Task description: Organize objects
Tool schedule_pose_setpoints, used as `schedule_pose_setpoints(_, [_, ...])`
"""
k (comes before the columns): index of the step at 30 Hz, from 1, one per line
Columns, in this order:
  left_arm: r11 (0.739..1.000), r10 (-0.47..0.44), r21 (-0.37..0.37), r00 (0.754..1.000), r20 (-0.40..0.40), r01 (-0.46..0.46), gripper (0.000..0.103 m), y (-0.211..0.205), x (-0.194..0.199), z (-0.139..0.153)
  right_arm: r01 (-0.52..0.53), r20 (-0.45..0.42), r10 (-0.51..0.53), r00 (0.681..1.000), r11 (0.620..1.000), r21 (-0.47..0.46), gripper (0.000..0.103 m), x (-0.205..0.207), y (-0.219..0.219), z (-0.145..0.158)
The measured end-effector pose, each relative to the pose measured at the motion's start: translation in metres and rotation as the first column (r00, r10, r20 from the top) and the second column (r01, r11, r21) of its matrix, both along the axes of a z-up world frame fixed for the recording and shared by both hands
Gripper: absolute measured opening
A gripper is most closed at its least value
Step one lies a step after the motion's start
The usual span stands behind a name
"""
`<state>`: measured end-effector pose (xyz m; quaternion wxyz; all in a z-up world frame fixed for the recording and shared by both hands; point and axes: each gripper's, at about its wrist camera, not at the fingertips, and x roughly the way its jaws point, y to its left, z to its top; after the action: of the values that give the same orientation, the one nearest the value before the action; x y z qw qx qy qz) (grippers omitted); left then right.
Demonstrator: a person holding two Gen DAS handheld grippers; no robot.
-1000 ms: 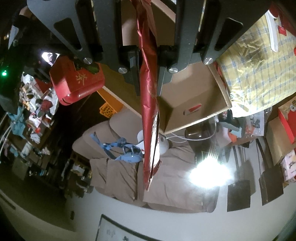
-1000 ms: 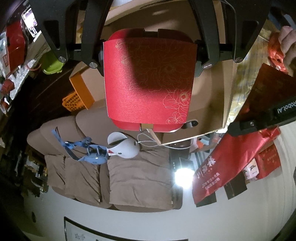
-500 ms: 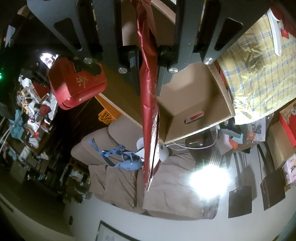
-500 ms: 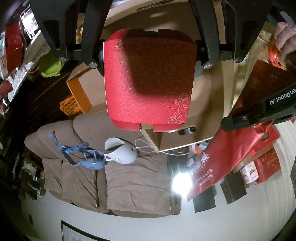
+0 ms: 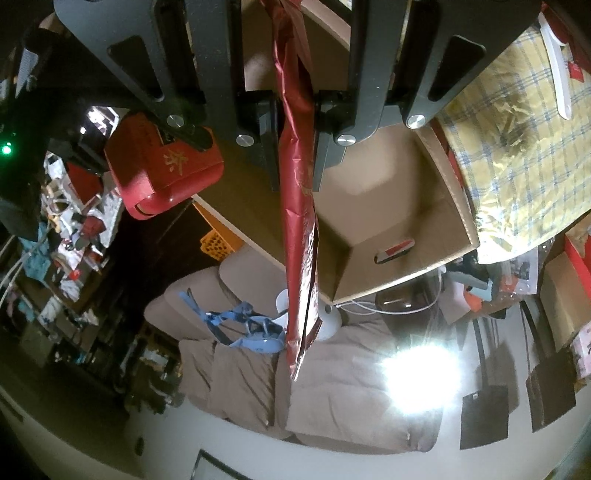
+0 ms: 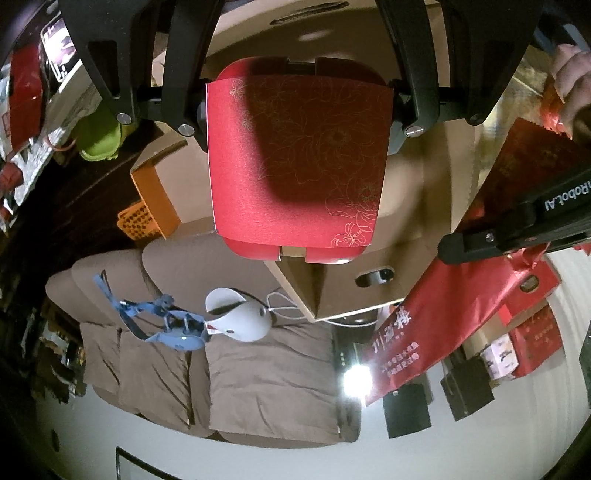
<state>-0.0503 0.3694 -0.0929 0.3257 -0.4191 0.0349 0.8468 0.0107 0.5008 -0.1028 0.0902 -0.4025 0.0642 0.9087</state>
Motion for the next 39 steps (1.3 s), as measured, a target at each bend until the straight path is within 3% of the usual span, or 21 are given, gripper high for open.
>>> schedule_pose_setpoints(9, [1.000, -0.006, 0.010, 0.997, 0.072, 0.005, 0.012, -0.002, -0.003, -0.014, -0.009, 0.024, 0.009, 1.000, 1.000, -0.005, 0.065, -0.004, -0.001, -0.005])
schedule_pose_setpoints(15, [1.000, -0.013, -0.001, 0.997, 0.080, 0.013, 0.012, 0.001, -0.002, -0.018, -0.035, 0.032, 0.037, 0.999, 0.998, -0.046, 0.065, -0.003, 0.001, -0.008])
schedule_pose_setpoints(39, [0.999, -0.021, -0.038, 0.989, 0.147, 0.027, 0.012, 0.007, -0.007, -0.036, -0.059, 0.111, 0.065, 0.992, 0.997, -0.057, 0.065, -0.010, -0.005, -0.026])
